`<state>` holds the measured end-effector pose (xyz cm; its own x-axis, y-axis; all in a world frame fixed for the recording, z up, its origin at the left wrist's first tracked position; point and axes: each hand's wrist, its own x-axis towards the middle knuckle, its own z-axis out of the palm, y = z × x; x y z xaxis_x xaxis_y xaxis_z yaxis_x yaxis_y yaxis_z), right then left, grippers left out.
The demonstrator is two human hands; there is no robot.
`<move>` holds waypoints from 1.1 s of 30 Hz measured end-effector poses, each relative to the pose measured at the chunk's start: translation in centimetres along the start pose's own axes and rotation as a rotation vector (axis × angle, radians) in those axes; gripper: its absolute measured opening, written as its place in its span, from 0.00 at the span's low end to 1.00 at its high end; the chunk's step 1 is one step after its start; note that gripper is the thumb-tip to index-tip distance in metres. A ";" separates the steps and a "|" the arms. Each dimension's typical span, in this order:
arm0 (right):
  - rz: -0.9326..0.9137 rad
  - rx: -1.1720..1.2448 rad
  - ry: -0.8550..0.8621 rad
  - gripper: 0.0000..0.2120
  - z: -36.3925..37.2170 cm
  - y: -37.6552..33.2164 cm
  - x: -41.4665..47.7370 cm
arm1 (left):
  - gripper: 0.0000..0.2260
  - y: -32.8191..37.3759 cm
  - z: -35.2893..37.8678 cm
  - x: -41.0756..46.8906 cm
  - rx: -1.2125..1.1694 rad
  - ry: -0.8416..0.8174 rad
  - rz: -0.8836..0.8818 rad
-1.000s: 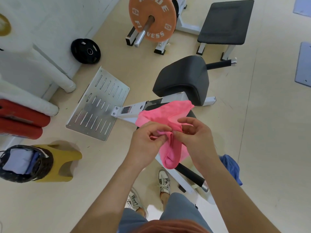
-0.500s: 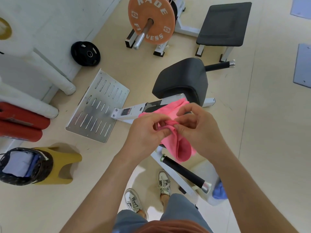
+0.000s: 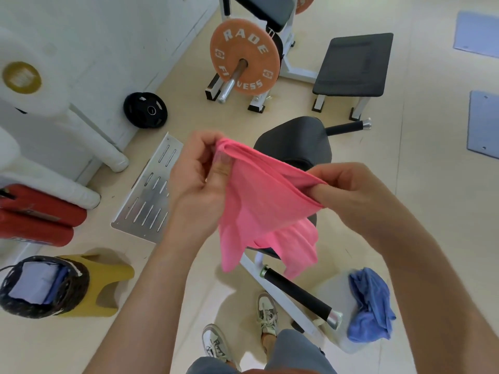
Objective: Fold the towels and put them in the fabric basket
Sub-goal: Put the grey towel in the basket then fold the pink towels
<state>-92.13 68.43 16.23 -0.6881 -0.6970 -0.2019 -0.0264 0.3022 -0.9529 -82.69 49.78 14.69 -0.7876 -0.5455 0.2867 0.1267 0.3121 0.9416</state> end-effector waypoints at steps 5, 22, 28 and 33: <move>-0.066 -0.271 -0.112 0.19 0.9 -2.6 0.5 | 0.09 2.3 0.8 0.3 0.116 -0.213 0.029; -0.392 -0.786 -0.082 0.14 3.7 -2.8 0.3 | 0.20 -5.2 0.1 -3.8 -0.172 -0.454 -0.427; -0.248 -0.411 -0.188 0.10 1.0 -4.0 1.0 | 0.25 -4.9 -1.0 -2.6 -0.290 -0.927 -0.541; 0.010 -0.281 0.044 0.13 -2.8 2.4 3.1 | 0.24 -8.6 -2.1 -3.1 -0.207 -1.183 -0.769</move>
<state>-96.34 68.77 13.99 -0.7203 -0.6657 -0.1952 -0.2153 0.4820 -0.8493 -80.04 47.12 6.05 -0.7179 0.4674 -0.5158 -0.5529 0.0674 0.8305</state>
